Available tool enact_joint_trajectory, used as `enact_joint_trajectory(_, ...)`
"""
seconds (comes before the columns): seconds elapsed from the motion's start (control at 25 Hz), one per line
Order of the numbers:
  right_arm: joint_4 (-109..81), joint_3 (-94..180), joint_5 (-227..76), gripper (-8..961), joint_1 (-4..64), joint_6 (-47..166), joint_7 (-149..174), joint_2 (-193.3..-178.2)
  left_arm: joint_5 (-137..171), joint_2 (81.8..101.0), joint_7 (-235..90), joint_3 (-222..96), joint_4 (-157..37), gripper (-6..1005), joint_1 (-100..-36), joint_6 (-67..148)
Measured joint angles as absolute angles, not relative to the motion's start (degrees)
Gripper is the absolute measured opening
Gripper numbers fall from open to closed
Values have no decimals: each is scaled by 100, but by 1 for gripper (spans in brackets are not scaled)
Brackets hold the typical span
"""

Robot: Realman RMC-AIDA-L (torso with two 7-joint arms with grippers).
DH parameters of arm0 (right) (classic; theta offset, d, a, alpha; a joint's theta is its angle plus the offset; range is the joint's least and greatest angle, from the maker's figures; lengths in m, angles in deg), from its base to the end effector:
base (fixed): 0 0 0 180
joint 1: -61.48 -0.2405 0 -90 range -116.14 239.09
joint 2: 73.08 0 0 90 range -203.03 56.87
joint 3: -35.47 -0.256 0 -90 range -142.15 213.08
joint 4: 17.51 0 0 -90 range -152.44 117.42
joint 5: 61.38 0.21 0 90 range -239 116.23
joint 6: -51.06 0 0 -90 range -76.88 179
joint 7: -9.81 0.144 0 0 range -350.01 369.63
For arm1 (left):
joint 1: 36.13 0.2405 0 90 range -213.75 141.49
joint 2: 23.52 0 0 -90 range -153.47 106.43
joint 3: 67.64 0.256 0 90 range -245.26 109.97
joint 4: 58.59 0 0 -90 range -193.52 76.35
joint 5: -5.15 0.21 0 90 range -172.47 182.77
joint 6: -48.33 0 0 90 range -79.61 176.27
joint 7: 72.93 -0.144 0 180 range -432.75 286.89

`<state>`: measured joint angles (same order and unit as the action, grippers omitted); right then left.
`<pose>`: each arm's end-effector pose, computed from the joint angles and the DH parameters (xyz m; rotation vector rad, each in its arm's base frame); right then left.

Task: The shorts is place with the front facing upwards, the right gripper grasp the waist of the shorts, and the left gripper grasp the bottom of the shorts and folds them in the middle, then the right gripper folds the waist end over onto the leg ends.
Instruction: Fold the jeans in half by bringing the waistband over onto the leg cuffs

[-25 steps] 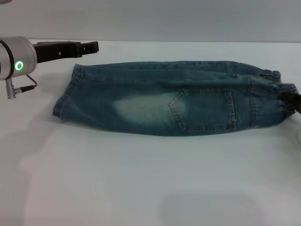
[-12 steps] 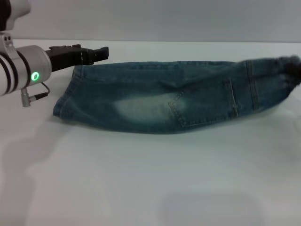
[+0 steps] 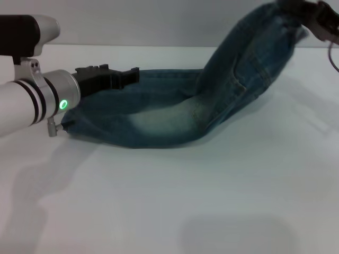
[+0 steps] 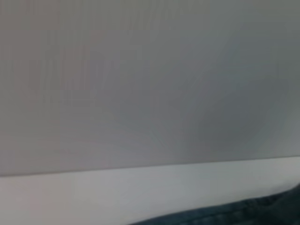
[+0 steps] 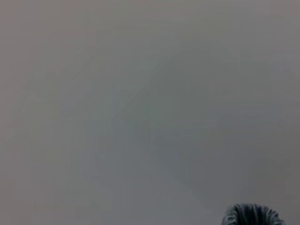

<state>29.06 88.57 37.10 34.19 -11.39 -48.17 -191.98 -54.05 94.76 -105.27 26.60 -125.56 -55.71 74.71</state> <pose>0.2351 0.3990 0.0555 -1.9412 1.4120 1.2560 -0.2145 0.3886 -0.0257 -2.0722 -1.0309 -0.4329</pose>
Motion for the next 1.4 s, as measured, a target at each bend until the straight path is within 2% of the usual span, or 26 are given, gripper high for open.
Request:
enact_joint_trajectory(0.24,2868,9327,3697,47,2773,-852,-4652,-19188,-5566,9479,-10543,2897,-12385,833,-5565,7292)
enact_joint_trajectory(0.92,2843,10566,3852,44,1857,-213,-4478,-19218,-5892,9488,-10545,3252,-12329,833,-5482,7059)
enact_joint_trajectory(1.4,2813,10821,3865,42,1252,100,-4476,-19218,-6590,9501,-10545,4205,-12038,834,-5789,6660)
